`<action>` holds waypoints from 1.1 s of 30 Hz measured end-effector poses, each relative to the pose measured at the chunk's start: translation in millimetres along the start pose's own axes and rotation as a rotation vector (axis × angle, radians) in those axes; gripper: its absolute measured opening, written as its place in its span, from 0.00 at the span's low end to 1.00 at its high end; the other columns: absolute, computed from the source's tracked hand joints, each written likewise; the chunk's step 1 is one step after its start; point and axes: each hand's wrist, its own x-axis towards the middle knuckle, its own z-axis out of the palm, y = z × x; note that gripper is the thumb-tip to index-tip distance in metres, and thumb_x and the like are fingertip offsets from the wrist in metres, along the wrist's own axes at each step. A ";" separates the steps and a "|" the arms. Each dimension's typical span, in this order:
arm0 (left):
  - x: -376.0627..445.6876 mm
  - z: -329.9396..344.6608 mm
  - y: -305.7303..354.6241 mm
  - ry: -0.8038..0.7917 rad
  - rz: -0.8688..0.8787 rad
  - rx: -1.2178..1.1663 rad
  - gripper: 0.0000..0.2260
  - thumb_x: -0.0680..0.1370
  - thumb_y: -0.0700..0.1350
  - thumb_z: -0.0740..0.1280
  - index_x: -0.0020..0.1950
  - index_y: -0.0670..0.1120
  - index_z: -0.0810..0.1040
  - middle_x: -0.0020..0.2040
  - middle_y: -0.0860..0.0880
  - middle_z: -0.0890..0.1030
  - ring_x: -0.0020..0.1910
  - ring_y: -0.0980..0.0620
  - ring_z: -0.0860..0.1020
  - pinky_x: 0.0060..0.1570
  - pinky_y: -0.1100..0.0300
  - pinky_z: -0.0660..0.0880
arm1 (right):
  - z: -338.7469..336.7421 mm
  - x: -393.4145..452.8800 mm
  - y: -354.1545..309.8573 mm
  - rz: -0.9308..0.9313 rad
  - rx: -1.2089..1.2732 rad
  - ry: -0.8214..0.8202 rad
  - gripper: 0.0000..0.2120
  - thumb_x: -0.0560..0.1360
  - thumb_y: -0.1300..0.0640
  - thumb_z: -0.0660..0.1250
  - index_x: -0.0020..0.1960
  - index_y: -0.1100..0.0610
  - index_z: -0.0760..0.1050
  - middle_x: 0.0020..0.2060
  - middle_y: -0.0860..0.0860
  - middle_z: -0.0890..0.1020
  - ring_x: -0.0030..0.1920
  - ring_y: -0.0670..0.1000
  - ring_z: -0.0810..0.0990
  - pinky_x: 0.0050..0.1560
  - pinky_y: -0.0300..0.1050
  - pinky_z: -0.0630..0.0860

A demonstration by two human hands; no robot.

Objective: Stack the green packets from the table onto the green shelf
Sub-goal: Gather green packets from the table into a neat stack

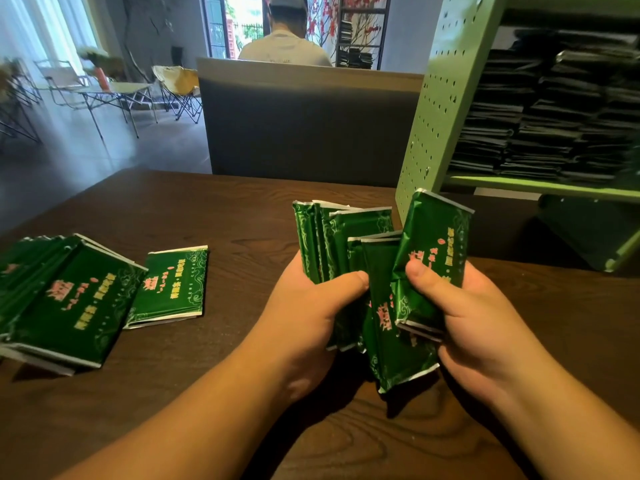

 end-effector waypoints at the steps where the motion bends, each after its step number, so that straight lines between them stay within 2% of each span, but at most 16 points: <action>1: -0.1 0.3 0.3 0.010 0.004 -0.004 0.18 0.77 0.33 0.68 0.67 0.40 0.78 0.60 0.35 0.83 0.59 0.32 0.81 0.54 0.39 0.80 | -0.6 -0.2 -1.3 0.000 -0.020 -0.003 0.18 0.67 0.57 0.71 0.57 0.55 0.80 0.49 0.57 0.87 0.49 0.58 0.87 0.47 0.56 0.82; 3: -0.8 1.1 1.5 0.045 0.017 -0.010 0.18 0.75 0.35 0.69 0.66 0.40 0.78 0.58 0.34 0.83 0.55 0.34 0.83 0.50 0.42 0.82 | -2.5 -0.4 -3.3 0.018 -0.065 -0.025 0.19 0.66 0.57 0.72 0.57 0.55 0.80 0.49 0.57 0.88 0.49 0.57 0.88 0.45 0.54 0.83; 6: -0.3 0.7 4.6 0.137 0.043 -0.027 0.15 0.78 0.32 0.67 0.64 0.38 0.78 0.54 0.33 0.84 0.45 0.39 0.85 0.39 0.49 0.82 | -3.1 0.6 -1.2 0.115 -0.094 -0.091 0.22 0.66 0.59 0.72 0.60 0.58 0.79 0.51 0.60 0.87 0.51 0.60 0.87 0.48 0.56 0.84; 10: 0.8 -0.1 6.0 0.216 0.059 -0.036 0.13 0.77 0.28 0.64 0.59 0.38 0.79 0.48 0.34 0.85 0.40 0.41 0.85 0.37 0.47 0.83 | -4.0 2.6 1.3 0.187 -0.025 -0.077 0.21 0.66 0.62 0.71 0.59 0.62 0.80 0.50 0.63 0.86 0.49 0.62 0.87 0.46 0.58 0.85; 13: 3.4 -2.4 3.6 0.249 0.096 0.024 0.14 0.74 0.30 0.68 0.58 0.40 0.79 0.48 0.37 0.85 0.43 0.39 0.86 0.41 0.44 0.83 | -5.1 3.1 -1.1 0.193 0.018 -0.050 0.20 0.66 0.63 0.71 0.58 0.63 0.80 0.50 0.64 0.86 0.50 0.63 0.87 0.48 0.61 0.84; 15: 5.0 -6.0 2.0 0.313 0.154 0.168 0.16 0.72 0.33 0.72 0.57 0.44 0.79 0.49 0.40 0.86 0.48 0.39 0.86 0.46 0.40 0.83 | -4.3 2.3 -2.4 0.186 0.047 -0.052 0.20 0.67 0.63 0.70 0.59 0.62 0.80 0.51 0.64 0.86 0.51 0.63 0.86 0.49 0.62 0.83; 16: 6.3 -8.6 0.8 0.347 0.199 0.281 0.15 0.72 0.34 0.73 0.56 0.47 0.80 0.49 0.45 0.87 0.49 0.43 0.86 0.48 0.42 0.83 | -4.0 2.1 -3.0 0.176 0.069 -0.048 0.20 0.68 0.63 0.69 0.60 0.62 0.79 0.52 0.63 0.86 0.51 0.63 0.86 0.51 0.63 0.83; 18: 5.9 -10.7 0.9 0.382 0.295 0.457 0.15 0.74 0.35 0.74 0.54 0.53 0.79 0.47 0.54 0.86 0.47 0.55 0.85 0.47 0.56 0.83 | -2.9 1.9 -3.8 0.140 0.113 -0.029 0.20 0.69 0.63 0.69 0.60 0.61 0.79 0.52 0.63 0.86 0.52 0.64 0.86 0.52 0.65 0.82; 20: 4.3 -8.5 2.0 0.366 0.346 0.525 0.17 0.74 0.35 0.74 0.55 0.54 0.78 0.47 0.58 0.85 0.46 0.61 0.84 0.45 0.65 0.80 | -2.2 1.8 -3.8 0.098 0.130 -0.001 0.20 0.69 0.62 0.69 0.61 0.61 0.79 0.52 0.63 0.86 0.52 0.63 0.86 0.52 0.65 0.82; 22: 3.1 -6.4 0.1 0.345 0.379 0.579 0.21 0.73 0.35 0.76 0.61 0.53 0.78 0.50 0.58 0.85 0.49 0.62 0.83 0.48 0.66 0.79 | -2.3 1.5 -3.3 0.047 0.113 0.053 0.19 0.68 0.62 0.70 0.59 0.61 0.80 0.51 0.62 0.86 0.51 0.62 0.87 0.49 0.62 0.82; 24: 1.9 -3.9 -0.7 0.327 0.404 0.636 0.27 0.71 0.35 0.77 0.67 0.52 0.76 0.54 0.57 0.85 0.54 0.62 0.83 0.55 0.62 0.80 | -2.5 0.9 -4.0 -0.020 0.082 0.107 0.18 0.67 0.61 0.71 0.57 0.60 0.80 0.49 0.60 0.87 0.49 0.60 0.87 0.44 0.58 0.84; 27: 1.0 -2.6 -0.4 0.290 0.407 0.639 0.31 0.70 0.33 0.77 0.70 0.50 0.74 0.57 0.56 0.84 0.56 0.61 0.82 0.59 0.58 0.80 | -1.8 -0.5 -6.6 -0.077 0.085 0.150 0.17 0.66 0.60 0.71 0.55 0.60 0.80 0.47 0.59 0.88 0.47 0.59 0.88 0.41 0.55 0.85; 31: 0.6 -1.4 1.8 0.272 0.405 0.651 0.31 0.71 0.35 0.78 0.71 0.49 0.74 0.58 0.56 0.84 0.57 0.61 0.82 0.59 0.59 0.79 | 0.8 -3.2 -10.2 -0.082 0.124 0.138 0.20 0.66 0.60 0.71 0.58 0.61 0.79 0.49 0.59 0.87 0.50 0.59 0.87 0.50 0.60 0.83; 33: 1.3 -2.2 3.1 0.251 0.390 0.633 0.29 0.72 0.38 0.78 0.71 0.51 0.73 0.58 0.57 0.84 0.57 0.62 0.82 0.59 0.60 0.79 | 1.2 -5.1 -12.4 -0.058 0.163 0.093 0.21 0.67 0.60 0.70 0.60 0.61 0.78 0.51 0.60 0.87 0.51 0.60 0.87 0.49 0.62 0.83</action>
